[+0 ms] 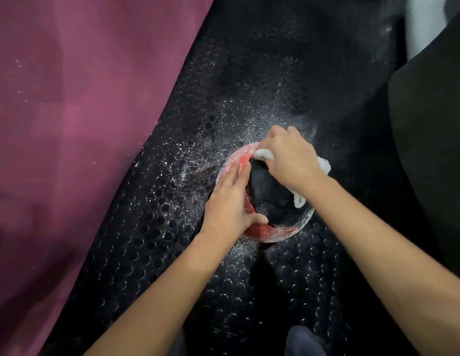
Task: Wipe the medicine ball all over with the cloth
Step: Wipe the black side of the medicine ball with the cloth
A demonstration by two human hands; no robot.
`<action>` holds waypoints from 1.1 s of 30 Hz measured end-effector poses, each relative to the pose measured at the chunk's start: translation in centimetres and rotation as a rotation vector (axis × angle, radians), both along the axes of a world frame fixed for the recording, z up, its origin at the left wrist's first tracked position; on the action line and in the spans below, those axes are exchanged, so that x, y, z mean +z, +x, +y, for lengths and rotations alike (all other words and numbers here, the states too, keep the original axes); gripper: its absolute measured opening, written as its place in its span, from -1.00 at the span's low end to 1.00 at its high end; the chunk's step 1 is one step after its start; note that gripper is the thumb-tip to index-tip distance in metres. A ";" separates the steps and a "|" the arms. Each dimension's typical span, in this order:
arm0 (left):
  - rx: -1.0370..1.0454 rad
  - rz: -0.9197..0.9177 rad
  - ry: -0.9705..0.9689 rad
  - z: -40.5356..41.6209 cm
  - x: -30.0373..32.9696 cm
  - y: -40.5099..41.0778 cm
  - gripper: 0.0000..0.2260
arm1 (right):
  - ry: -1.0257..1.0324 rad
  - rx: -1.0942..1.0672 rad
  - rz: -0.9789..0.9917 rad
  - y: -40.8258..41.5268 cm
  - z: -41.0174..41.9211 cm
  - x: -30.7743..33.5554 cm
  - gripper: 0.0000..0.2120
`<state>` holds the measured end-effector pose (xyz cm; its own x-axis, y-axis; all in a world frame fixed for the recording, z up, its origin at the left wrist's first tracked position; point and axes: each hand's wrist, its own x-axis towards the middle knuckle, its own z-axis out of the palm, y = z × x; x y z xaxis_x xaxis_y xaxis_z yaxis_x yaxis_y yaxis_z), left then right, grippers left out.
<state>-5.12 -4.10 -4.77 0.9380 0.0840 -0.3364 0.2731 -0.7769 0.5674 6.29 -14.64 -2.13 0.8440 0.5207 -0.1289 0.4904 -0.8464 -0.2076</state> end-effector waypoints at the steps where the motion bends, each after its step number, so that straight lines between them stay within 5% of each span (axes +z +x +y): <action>1: -0.001 -0.005 -0.003 0.0 0.0 -0.1 0.06 | 0.025 -0.026 0.027 0.4 -0.4 0.2 -0.83; 12: -0.049 -0.017 0.012 -0.4 -0.4 1.0 0.02 | 0.175 -0.451 0.247 4.0 -3.8 -0.6 -0.91; 19: -0.134 0.045 0.114 -0.5 -0.5 1.3 0.13 | 0.116 -0.379 0.147 4.2 -2.8 -1.3 -0.87; 26: -0.060 0.039 0.070 0.3 -0.1 2.2 0.16 | 0.095 -0.047 -0.173 -1.7 -2.3 -0.8 -0.84; 33: -0.014 0.034 0.036 0.2 0.1 4.3 0.14 | 0.131 -0.016 -0.193 -2.4 -2.8 -1.1 -0.86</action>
<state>-0.79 -3.92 -4.71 0.9272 0.0836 -0.3652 0.2808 -0.8003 0.5297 3.87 -17.40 -3.22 0.8549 0.5084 0.1034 0.5181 -0.8267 -0.2194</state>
